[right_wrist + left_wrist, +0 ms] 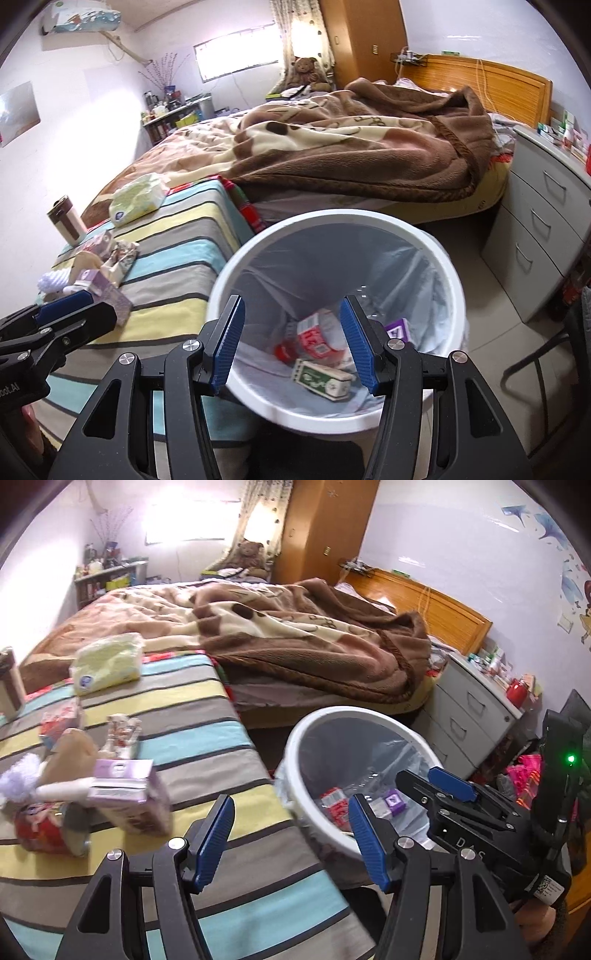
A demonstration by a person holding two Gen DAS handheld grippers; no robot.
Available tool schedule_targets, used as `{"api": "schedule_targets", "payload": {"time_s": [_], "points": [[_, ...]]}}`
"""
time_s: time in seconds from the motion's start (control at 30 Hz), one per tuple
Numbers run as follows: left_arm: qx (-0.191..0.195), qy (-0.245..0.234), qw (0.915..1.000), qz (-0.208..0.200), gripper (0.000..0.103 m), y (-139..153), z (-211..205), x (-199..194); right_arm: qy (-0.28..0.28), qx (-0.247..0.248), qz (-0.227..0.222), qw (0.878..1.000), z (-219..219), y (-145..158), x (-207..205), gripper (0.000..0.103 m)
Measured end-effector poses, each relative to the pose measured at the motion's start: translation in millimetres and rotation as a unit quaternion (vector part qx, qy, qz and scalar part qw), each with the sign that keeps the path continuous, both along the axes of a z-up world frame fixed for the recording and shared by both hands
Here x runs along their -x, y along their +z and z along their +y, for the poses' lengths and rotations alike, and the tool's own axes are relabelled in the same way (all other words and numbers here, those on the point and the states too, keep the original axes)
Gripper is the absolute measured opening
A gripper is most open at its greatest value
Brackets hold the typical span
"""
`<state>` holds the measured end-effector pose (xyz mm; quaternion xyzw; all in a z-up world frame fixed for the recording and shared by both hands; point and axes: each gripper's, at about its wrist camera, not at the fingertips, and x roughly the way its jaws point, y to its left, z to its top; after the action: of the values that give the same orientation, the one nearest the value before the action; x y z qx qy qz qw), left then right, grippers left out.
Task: Collect trash
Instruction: 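Move both open grippers back over the remaining items on the bedspread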
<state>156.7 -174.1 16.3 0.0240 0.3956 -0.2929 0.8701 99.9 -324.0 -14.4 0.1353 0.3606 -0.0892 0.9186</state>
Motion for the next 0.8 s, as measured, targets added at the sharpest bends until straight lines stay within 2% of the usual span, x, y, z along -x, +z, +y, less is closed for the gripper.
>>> {"api": "schedule_targets", "payload": {"time_s": [0.27, 0.33, 0.53, 0.8], "points": [[0.008, 0.026, 0.9996, -0.009, 0.064, 5, 38, 7, 0.029, -0.002, -0.015, 0.999, 27, 3, -3, 0.057], [0.020, 0.028, 0.9994, -0.006, 0.064, 5, 48, 7, 0.041, 0.001, -0.015, 0.999, 36, 3, -6, 0.069], [0.037, 0.041, 0.9984, -0.005, 0.064, 4, 80, 7, 0.073, 0.004, -0.023, 0.997, 59, 5, -10, 0.069], [0.037, 0.093, 0.9950, -0.005, 0.064, -2, 132, 0, 0.113, 0.013, -0.021, 0.993, 86, 3, -21, 0.069]]}}
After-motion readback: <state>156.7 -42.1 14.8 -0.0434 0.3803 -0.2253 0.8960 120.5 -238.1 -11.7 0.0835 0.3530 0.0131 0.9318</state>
